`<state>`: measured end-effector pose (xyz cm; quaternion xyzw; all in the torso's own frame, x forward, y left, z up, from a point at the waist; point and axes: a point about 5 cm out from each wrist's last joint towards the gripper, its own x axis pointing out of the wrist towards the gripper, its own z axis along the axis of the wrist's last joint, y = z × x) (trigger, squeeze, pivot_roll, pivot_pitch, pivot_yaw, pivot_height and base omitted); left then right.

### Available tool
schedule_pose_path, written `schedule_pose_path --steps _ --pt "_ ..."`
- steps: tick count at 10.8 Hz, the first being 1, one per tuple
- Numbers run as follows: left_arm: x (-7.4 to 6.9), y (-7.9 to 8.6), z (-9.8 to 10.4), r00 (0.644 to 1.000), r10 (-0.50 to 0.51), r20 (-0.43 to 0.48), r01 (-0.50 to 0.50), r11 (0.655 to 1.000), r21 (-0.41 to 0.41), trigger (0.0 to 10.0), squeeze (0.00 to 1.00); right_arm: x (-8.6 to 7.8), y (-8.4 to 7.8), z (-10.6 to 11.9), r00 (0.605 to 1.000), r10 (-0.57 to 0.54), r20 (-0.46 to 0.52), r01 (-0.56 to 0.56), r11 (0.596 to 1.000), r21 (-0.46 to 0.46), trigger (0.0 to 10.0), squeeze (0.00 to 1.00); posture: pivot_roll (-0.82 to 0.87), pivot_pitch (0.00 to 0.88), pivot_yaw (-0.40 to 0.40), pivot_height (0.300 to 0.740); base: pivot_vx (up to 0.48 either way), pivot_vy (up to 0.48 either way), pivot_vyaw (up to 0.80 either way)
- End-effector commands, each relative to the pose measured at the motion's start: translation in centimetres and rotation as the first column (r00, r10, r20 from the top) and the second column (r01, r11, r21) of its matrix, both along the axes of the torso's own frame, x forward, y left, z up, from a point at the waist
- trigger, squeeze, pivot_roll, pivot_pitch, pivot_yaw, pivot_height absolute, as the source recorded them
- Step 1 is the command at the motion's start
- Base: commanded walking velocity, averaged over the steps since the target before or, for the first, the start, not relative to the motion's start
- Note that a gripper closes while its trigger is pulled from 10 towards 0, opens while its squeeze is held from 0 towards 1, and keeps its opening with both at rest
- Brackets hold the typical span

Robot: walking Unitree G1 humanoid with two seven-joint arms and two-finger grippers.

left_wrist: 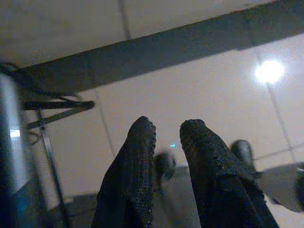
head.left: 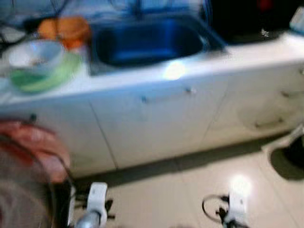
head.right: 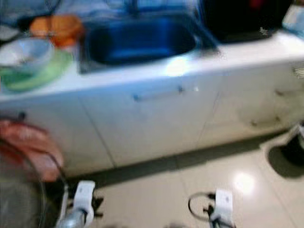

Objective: Kitchen organization

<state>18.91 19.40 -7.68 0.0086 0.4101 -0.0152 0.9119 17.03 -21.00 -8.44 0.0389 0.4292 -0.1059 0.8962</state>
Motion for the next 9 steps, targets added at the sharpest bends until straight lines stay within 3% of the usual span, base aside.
schedule_pose_path --steps 1,3,9 --pt "-0.82 1.01 -0.27 1.000 0.018 -0.025 -0.018 1.000 0.018 10.0 0.00 -0.59 0.80 -0.41 1.000 0.009 -0.019 -0.008 1.000 0.020 10.0 0.00 -0.02 0.124 0.029 0.740 0.401 0.000 0.00" --pt "-0.80 1.03 -0.25 1.000 0.014 -0.025 -0.013 1.000 0.020 10.0 0.00 -0.56 0.85 -0.39 1.000 0.013 -0.015 -0.013 1.000 0.021 10.0 0.00 -0.02 0.120 0.030 0.740 0.371 0.000 0.66" --pt "-0.67 1.11 -0.16 1.000 0.015 -0.019 -0.015 1.000 0.010 10.0 0.00 -0.45 0.97 -0.39 1.000 0.018 -0.021 -0.018 1.000 0.022 10.0 0.00 -0.02 0.132 0.032 0.740 0.000 0.000 0.00"
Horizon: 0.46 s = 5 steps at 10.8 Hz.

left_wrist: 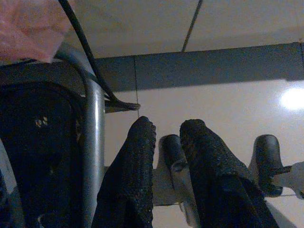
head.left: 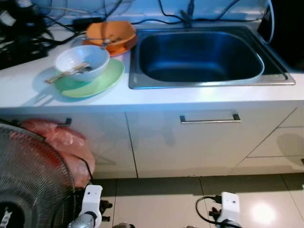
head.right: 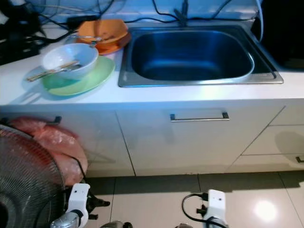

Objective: Kitchen organization

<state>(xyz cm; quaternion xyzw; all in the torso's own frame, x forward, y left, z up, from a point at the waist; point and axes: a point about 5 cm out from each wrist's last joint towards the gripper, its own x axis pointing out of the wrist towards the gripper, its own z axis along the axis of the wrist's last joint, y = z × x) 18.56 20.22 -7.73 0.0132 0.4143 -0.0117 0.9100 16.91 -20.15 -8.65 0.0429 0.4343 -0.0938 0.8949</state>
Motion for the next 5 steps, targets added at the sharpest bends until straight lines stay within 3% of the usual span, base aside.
schedule_pose_path --steps 1,3,5 --pt "-0.33 0.32 -0.13 1.000 0.013 -0.012 -0.013 1.000 0.002 10.0 0.00 -0.29 0.12 -0.16 1.000 0.005 -0.012 -0.005 1.000 -0.001 10.0 0.00 -0.02 0.132 0.032 0.740 0.000 0.000 0.00" --pt "-0.34 0.31 -0.13 1.000 0.012 -0.013 -0.012 1.000 0.004 10.0 0.00 -0.29 0.08 -0.15 1.000 0.008 -0.011 -0.008 1.000 -0.005 10.0 0.00 -0.02 0.135 0.031 0.740 0.000 0.000 0.50" --pt "-0.37 0.28 -0.15 1.000 0.016 -0.010 -0.016 1.000 0.003 10.0 0.00 -0.36 0.05 -0.17 1.000 -0.001 -0.011 0.001 1.000 0.000 10.0 0.00 -0.03 0.137 0.029 0.740 0.000 0.000 0.00"
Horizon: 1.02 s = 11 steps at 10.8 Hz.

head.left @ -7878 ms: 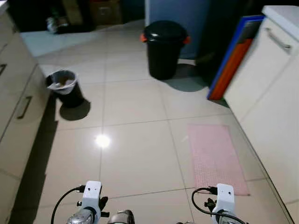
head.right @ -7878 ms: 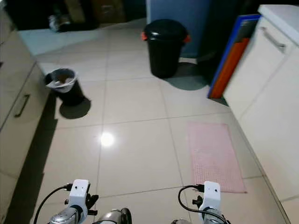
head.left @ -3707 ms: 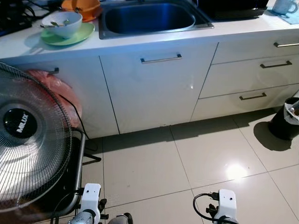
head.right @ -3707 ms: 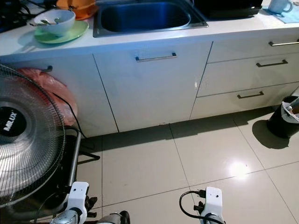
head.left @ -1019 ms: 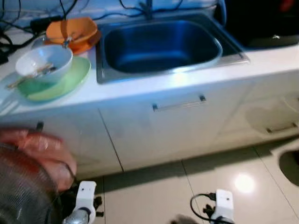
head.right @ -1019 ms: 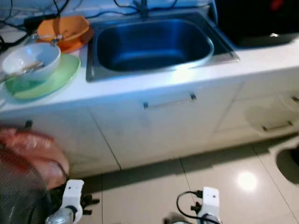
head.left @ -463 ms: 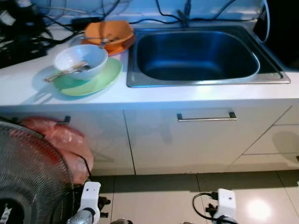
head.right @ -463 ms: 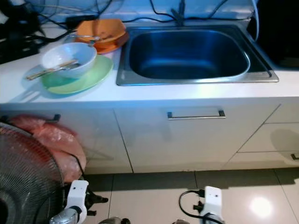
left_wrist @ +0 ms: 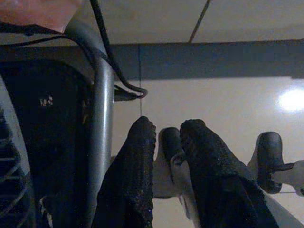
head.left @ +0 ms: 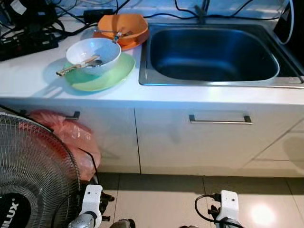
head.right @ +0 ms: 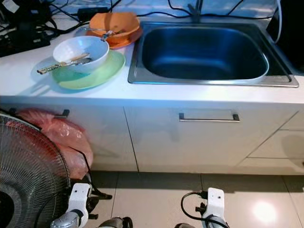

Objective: Kitchen organization

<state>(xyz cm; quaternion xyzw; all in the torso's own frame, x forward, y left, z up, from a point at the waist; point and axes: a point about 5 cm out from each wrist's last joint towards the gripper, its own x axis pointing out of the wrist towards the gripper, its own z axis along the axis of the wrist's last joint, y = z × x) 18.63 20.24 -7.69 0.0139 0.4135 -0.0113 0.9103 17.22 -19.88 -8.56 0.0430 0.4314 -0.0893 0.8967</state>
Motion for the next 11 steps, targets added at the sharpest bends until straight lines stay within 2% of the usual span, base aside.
schedule_pose_path --steps 1,3,11 --pt "-0.42 0.25 -0.17 1.000 0.018 -0.009 -0.018 1.000 0.001 10.0 0.00 -0.67 -0.22 -0.26 1.000 -0.007 -0.018 0.007 1.000 -0.004 10.0 0.00 -0.03 0.137 0.029 0.740 0.000 0.000 0.00" --pt "-0.38 0.34 -0.15 1.000 -0.003 -0.015 0.004 1.000 0.026 10.0 0.00 -0.64 -0.20 -0.25 1.000 -0.003 -0.017 0.003 1.000 -0.003 10.0 0.00 -0.02 0.138 0.031 0.740 0.000 0.000 0.00" --pt "-0.39 0.33 -0.16 1.000 -0.002 -0.014 0.003 0.999 0.035 10.0 0.00 -0.64 -0.24 -0.24 1.000 0.010 -0.018 -0.010 1.000 -0.005 10.0 0.00 -0.02 0.137 0.027 0.740 0.000 -0.333 0.00"
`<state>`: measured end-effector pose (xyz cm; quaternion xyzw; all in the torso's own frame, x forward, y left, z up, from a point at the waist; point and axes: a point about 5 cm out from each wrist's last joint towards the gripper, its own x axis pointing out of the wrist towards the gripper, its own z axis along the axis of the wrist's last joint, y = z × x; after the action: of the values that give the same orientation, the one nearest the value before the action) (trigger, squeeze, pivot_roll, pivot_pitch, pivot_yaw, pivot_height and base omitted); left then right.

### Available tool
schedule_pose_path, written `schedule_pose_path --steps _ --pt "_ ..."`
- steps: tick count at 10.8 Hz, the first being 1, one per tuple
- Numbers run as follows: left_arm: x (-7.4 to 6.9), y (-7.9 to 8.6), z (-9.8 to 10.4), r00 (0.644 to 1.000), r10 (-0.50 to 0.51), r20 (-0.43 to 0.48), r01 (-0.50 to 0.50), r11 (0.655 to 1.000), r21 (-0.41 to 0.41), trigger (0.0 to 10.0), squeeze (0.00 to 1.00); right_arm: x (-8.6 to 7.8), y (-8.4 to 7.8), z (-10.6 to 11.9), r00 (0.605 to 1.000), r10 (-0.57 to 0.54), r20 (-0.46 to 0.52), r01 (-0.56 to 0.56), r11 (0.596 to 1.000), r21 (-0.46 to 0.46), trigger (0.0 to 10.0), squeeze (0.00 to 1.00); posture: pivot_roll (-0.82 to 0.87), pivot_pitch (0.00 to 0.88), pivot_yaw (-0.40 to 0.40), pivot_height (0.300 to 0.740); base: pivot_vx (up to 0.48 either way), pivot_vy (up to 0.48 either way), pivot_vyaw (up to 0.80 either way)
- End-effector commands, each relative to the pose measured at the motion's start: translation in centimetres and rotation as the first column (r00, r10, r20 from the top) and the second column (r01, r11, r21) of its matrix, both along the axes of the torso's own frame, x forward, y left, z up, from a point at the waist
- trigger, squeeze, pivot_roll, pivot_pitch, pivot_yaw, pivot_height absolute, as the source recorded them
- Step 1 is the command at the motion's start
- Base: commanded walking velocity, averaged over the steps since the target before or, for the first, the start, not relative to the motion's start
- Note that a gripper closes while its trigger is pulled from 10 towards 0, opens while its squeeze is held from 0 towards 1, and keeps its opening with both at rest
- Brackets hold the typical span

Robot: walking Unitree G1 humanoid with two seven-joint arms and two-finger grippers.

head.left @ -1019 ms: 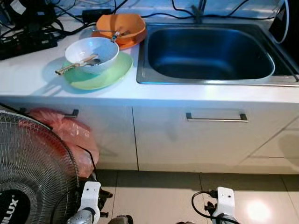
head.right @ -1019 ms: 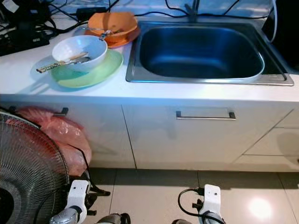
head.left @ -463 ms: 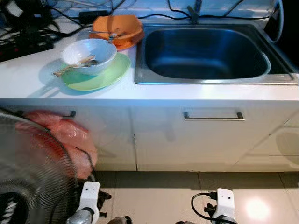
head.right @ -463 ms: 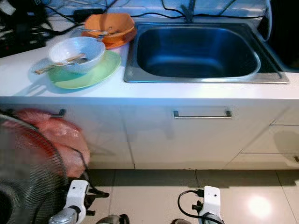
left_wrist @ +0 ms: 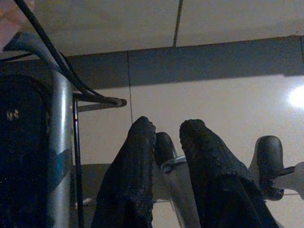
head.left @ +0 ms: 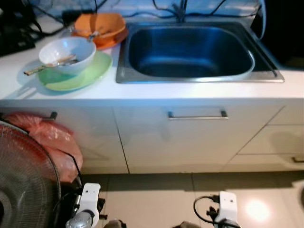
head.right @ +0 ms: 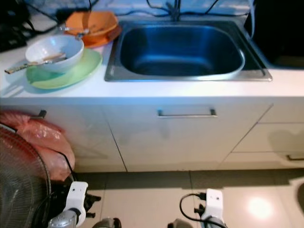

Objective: Kitchen organization

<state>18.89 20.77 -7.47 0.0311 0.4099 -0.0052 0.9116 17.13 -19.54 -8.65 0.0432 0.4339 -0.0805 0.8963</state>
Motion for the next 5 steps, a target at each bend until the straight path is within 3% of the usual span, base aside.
schedule_pose_path --steps 1,4,5 --pt "-0.69 -0.19 -0.39 1.000 0.001 -0.022 -0.001 1.000 0.000 10.0 0.00 -0.56 -0.58 -0.16 1.000 0.000 -0.015 -0.001 1.000 -0.015 10.0 0.00 -0.02 0.137 0.028 0.740 0.000 -0.334 0.00" --pt "-0.73 -0.16 -0.40 1.000 -0.002 -0.023 0.002 1.000 0.001 10.0 0.00 -0.60 -0.55 -0.18 1.000 0.000 -0.015 0.000 1.000 -0.015 10.0 0.00 -0.02 0.137 0.029 0.740 0.000 -0.480 0.00" --pt "-0.73 -0.16 -0.40 1.000 -0.002 -0.023 0.002 1.000 0.001 10.0 0.00 -0.61 -0.55 -0.18 1.000 0.000 -0.015 0.000 1.000 -0.014 10.0 0.00 -0.02 0.137 0.029 0.740 0.000 -0.251 0.00"
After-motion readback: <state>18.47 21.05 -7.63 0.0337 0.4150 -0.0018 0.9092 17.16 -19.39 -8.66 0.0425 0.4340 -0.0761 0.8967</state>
